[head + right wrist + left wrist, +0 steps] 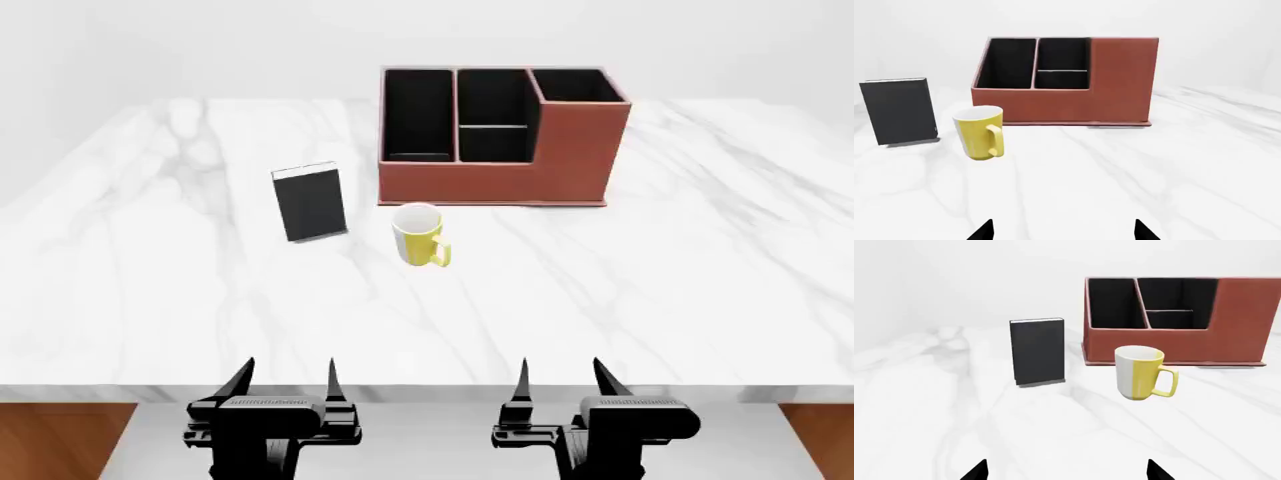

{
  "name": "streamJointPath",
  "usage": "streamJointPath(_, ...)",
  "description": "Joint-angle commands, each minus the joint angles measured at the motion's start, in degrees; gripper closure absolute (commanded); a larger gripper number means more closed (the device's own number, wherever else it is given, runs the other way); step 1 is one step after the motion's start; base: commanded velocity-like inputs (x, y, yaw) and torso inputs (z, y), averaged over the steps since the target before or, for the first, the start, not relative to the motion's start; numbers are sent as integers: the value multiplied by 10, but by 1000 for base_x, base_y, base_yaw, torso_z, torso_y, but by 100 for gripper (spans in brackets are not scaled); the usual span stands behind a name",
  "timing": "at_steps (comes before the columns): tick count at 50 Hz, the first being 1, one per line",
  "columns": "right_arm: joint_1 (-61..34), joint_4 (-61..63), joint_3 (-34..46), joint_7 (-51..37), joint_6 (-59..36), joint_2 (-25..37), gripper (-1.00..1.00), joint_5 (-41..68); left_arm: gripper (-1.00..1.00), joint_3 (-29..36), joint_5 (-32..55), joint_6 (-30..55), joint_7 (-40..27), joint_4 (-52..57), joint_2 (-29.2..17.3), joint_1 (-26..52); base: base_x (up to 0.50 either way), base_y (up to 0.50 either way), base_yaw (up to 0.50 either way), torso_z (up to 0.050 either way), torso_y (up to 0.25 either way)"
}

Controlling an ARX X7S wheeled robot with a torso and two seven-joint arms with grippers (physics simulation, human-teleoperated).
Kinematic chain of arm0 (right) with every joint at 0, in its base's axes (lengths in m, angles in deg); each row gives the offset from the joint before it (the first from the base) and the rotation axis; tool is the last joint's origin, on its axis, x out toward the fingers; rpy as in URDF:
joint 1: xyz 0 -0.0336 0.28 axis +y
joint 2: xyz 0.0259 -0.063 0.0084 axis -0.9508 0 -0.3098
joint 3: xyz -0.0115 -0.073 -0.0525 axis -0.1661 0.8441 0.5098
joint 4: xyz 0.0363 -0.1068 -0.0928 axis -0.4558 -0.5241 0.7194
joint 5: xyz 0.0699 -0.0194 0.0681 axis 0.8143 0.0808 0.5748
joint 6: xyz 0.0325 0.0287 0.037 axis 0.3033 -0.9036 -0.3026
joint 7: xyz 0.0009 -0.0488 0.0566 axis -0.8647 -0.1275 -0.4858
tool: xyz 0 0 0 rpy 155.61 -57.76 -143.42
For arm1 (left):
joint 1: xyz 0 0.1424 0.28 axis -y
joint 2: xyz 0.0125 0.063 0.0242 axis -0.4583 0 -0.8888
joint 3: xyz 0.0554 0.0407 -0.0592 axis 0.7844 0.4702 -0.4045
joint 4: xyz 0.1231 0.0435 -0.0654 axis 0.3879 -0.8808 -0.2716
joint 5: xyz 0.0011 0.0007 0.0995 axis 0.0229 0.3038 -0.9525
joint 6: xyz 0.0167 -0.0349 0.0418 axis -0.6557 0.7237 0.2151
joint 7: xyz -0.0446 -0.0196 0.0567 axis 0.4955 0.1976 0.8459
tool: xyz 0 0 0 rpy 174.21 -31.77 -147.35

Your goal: Pick up the yellow and white mug and place it to the right of the caddy.

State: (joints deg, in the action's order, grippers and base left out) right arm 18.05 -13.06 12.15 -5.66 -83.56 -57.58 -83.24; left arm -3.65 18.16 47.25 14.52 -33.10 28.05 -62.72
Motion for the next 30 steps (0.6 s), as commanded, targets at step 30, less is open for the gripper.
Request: streamJointPath(30, -71, 239, 62, -32, -288, 83, -100, 43, -100, 52, 4, 172, -58, 266, -57, -8, 0, 0, 0, 0, 0)
